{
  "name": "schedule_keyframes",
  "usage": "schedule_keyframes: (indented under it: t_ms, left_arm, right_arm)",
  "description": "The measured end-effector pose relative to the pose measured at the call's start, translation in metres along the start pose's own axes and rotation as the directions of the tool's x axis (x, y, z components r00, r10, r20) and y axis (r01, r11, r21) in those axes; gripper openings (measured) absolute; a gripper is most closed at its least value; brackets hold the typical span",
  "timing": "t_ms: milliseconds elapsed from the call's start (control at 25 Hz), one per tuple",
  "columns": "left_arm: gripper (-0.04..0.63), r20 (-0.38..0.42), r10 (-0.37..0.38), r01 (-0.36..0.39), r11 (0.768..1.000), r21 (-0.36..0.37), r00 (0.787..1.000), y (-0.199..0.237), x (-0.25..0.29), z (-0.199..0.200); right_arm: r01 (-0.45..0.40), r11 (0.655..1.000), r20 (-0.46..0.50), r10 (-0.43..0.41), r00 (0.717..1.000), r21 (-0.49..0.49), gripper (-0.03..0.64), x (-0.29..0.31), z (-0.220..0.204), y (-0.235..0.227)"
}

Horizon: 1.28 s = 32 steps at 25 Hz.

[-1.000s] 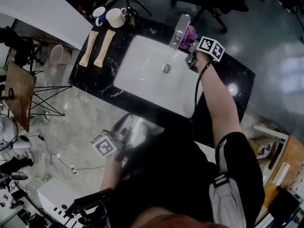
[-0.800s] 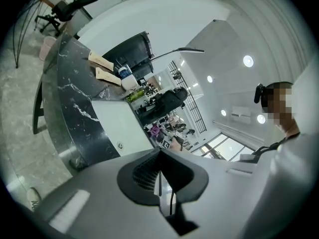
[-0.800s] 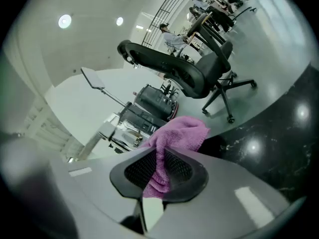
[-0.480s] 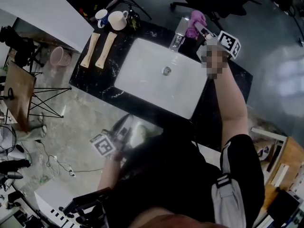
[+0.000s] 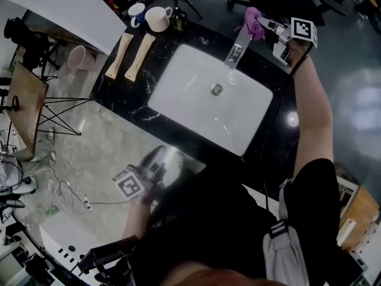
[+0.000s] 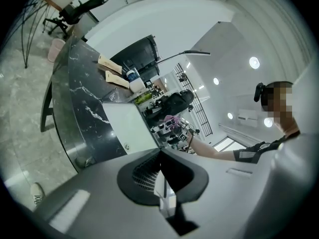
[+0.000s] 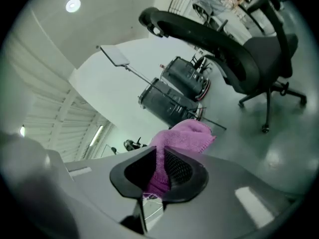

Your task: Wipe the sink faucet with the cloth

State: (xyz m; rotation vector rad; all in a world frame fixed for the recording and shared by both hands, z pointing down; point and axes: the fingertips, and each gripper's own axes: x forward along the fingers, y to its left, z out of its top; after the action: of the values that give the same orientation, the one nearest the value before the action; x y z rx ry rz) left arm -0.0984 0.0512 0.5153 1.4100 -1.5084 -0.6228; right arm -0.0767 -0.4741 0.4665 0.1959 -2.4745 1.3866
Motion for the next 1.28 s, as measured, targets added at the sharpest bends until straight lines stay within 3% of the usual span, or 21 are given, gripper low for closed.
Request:
schedule_keyframes:
  t_ms: [240, 440, 520, 720, 920, 1080, 1280]
  left_arm:
    - [0.000, -0.023, 0.061, -0.061, 0.998, -0.025, 0.998, 0.008, 0.009, -0.008]
    - [0.000, -0.046, 0.100, -0.102, 0.994, -0.045, 0.994, 0.019, 0.020, -0.014]
    - [0.000, -0.054, 0.104, -0.106, 0.993, -0.044, 0.993, 0.021, 0.025, -0.014]
    - [0.000, -0.074, 0.095, -0.099, 0.994, -0.052, 0.993, 0.019, 0.036, -0.015]
    - [0.000, -0.075, 0.099, -0.102, 0.994, -0.041, 0.992, 0.018, 0.035, -0.013]
    - [0.000, -0.069, 0.080, -0.082, 0.996, -0.029, 0.994, 0.016, 0.030, -0.010]
    - [0.000, -0.095, -0.012, 0.012, 1.000, -0.003, 0.995, 0.012, 0.043, 0.007]
  right_arm:
    - [-0.070, 0.997, -0.209, 0.073, 0.975, 0.019, 0.060, 0.037, -0.025, -0.038]
    - [0.017, 1.000, -0.371, -0.013, 0.928, 0.008, 0.060, 0.060, -0.065, -0.090]
    - [0.040, 0.999, -0.406, -0.032, 0.913, 0.011, 0.060, 0.063, -0.078, -0.103]
    - [0.024, 1.000, -0.418, -0.022, 0.908, -0.001, 0.060, 0.065, -0.079, -0.103]
    - [-0.010, 1.000, -0.353, 0.006, 0.936, -0.009, 0.058, 0.063, -0.072, -0.097]
    - [-0.106, 0.994, -0.181, 0.103, 0.978, -0.005, 0.060, 0.045, -0.046, -0.069]
    - [-0.179, 0.984, 0.040, 0.179, 0.983, -0.009, 0.060, 0.002, -0.031, -0.035]
